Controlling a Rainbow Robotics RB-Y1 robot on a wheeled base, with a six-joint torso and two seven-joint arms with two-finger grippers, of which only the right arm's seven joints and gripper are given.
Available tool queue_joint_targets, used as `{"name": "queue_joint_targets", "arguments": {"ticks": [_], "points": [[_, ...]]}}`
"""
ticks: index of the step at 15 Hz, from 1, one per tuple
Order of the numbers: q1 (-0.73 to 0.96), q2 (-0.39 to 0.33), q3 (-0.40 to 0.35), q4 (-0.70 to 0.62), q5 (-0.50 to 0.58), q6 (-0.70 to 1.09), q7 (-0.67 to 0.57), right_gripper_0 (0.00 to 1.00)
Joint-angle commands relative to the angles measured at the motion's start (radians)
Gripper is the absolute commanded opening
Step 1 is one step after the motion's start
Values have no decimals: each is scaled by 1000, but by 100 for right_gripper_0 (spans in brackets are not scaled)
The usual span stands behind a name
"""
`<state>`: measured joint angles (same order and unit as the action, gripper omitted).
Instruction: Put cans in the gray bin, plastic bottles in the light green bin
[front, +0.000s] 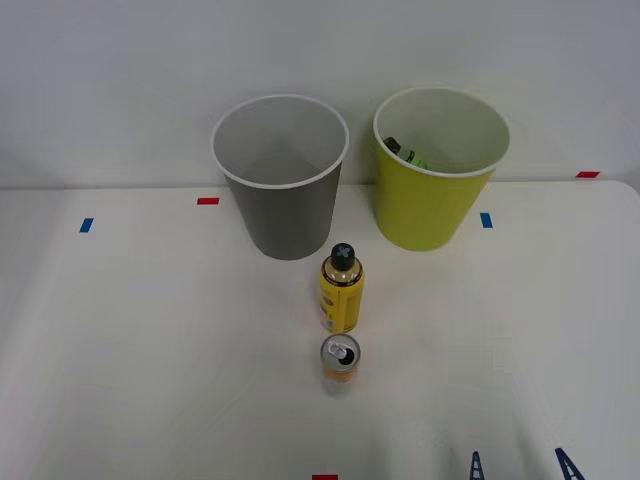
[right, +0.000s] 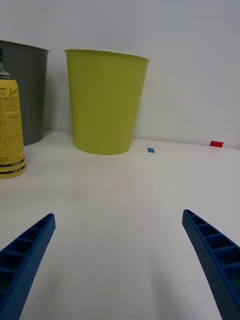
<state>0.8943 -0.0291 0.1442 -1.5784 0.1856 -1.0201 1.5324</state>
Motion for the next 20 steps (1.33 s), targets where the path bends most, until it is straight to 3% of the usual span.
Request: {"name": "queue_joint_targets", "arguments": {"ticks": [1, 14, 15, 17, 20], "points": [[0, 0, 0, 0, 0, 0, 0, 88], [-18, -8, 6, 40, -2, 26, 0, 88], [-28, -14, 18, 55, -31, 18, 0, 88], [-29, -41, 84, 52, -189, -5, 17, 87], [-52, -127, 172, 23, -218, -5, 43, 88]]}}
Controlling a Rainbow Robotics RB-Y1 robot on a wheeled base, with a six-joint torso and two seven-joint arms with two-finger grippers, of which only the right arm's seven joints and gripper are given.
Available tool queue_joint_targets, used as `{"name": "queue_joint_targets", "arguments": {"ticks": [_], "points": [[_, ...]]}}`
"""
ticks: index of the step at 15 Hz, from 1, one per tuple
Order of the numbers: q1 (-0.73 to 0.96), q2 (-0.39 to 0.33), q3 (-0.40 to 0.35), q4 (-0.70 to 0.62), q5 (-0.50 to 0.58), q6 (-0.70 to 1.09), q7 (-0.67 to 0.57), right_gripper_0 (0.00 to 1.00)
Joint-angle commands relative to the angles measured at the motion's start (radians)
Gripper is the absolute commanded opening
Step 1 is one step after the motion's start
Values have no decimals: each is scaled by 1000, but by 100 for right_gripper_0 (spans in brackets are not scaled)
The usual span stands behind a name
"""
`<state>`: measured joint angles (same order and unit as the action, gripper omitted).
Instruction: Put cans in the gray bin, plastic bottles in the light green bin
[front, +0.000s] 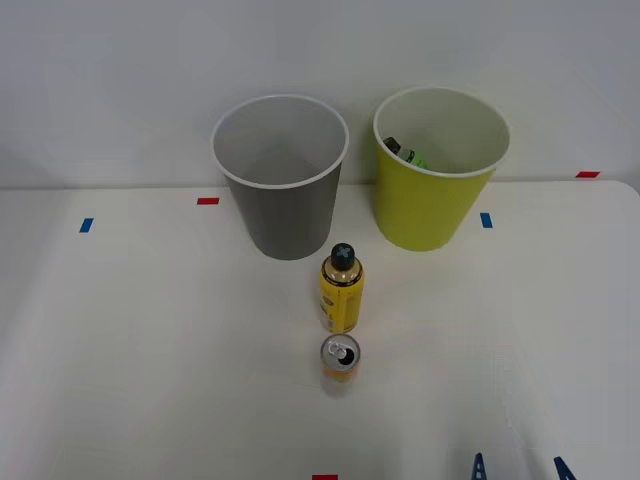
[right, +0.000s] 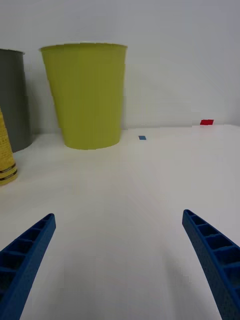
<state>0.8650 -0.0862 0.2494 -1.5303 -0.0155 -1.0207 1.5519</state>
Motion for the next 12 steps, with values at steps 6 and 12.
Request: {"name": "queue_joint_targets", "arguments": {"ticks": [6, 12], "points": [[-201, -348, 335, -54, -242, 31, 50, 88], [-376, -518, 579, -125, -472, 31, 346, 87]]}}
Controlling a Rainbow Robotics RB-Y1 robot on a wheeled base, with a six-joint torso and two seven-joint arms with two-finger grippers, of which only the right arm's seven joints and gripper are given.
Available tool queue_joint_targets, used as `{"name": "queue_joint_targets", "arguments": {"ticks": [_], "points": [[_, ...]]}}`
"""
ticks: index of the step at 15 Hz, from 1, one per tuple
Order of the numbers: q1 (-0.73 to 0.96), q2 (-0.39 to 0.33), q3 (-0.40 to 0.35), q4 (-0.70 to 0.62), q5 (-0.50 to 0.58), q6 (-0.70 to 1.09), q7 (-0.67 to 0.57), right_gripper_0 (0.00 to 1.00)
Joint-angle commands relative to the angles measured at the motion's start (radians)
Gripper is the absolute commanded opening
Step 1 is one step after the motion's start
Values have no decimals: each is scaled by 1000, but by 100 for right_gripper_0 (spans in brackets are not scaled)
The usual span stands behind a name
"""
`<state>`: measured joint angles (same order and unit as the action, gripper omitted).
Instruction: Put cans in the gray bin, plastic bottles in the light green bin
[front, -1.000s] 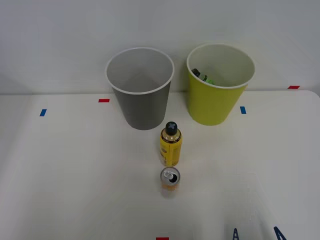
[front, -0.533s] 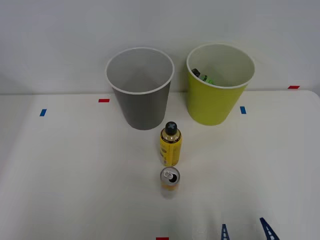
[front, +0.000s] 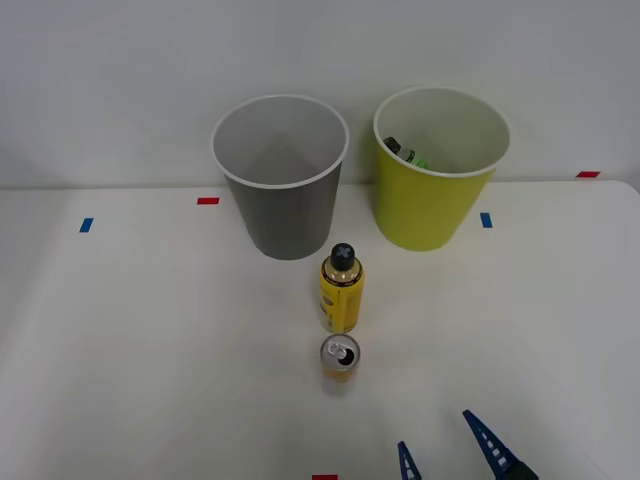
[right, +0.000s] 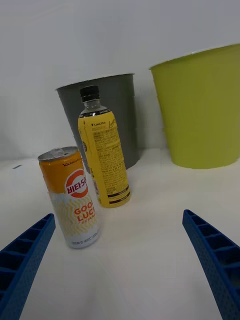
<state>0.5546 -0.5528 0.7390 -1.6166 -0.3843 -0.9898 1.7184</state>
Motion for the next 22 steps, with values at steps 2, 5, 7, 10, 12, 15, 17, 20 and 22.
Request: {"name": "queue_joint_targets", "arguments": {"ticks": [2, 5, 7, 10, 12, 15, 17, 20, 22], "points": [[-125, -64, 149, -39, -166, 0, 271, 87], [-216, -64, 218, -40, -240, 0, 329, 87], [-265, -70, 254, -39, -268, 0, 331, 87], [-317, -82, 295, -39, -321, 0, 337, 100], [-334, -85, 296, -39, -323, 0, 343, 100], [-364, -84, 336, -39, -378, 2, 349, 100], [-375, -72, 344, -39, -387, 2, 357, 100], [-404, -53, 369, -37, -415, 2, 362, 100], [-435, -33, 369, 17, -410, -15, 362, 100]]}}
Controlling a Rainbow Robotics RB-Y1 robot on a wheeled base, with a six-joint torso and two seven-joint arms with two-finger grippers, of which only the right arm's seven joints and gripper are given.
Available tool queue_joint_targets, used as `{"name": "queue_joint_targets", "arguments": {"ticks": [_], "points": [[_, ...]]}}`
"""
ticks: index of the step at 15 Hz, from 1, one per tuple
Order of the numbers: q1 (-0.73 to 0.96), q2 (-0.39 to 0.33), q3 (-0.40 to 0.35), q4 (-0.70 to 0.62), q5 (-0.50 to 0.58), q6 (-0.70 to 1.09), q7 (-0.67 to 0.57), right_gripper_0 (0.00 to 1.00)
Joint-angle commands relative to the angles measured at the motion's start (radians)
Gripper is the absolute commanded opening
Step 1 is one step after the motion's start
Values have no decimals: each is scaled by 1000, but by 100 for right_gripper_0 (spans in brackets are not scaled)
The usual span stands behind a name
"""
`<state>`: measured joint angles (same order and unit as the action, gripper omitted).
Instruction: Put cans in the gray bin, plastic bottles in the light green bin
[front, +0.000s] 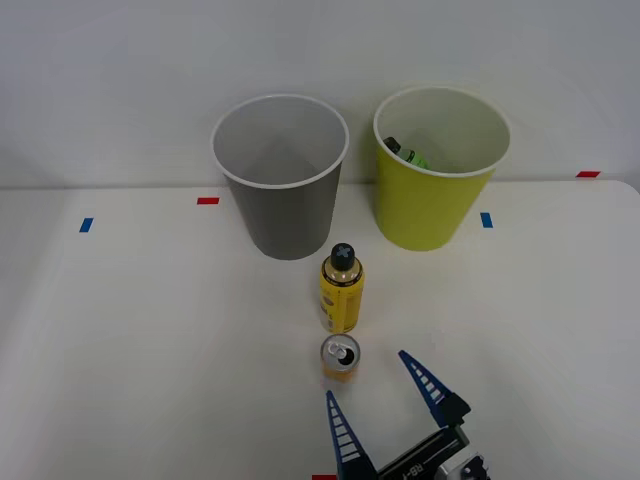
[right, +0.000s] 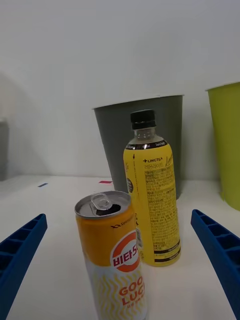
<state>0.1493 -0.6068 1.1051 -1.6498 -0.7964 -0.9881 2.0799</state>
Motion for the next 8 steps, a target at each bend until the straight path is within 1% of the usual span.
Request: {"name": "queue_joint_targets", "arguments": {"ticks": [1, 8], "points": [[-42, 35, 2, 84, 2, -35, -6, 100], [-136, 124, 1, 226, 13, -43, -29, 100]]}}
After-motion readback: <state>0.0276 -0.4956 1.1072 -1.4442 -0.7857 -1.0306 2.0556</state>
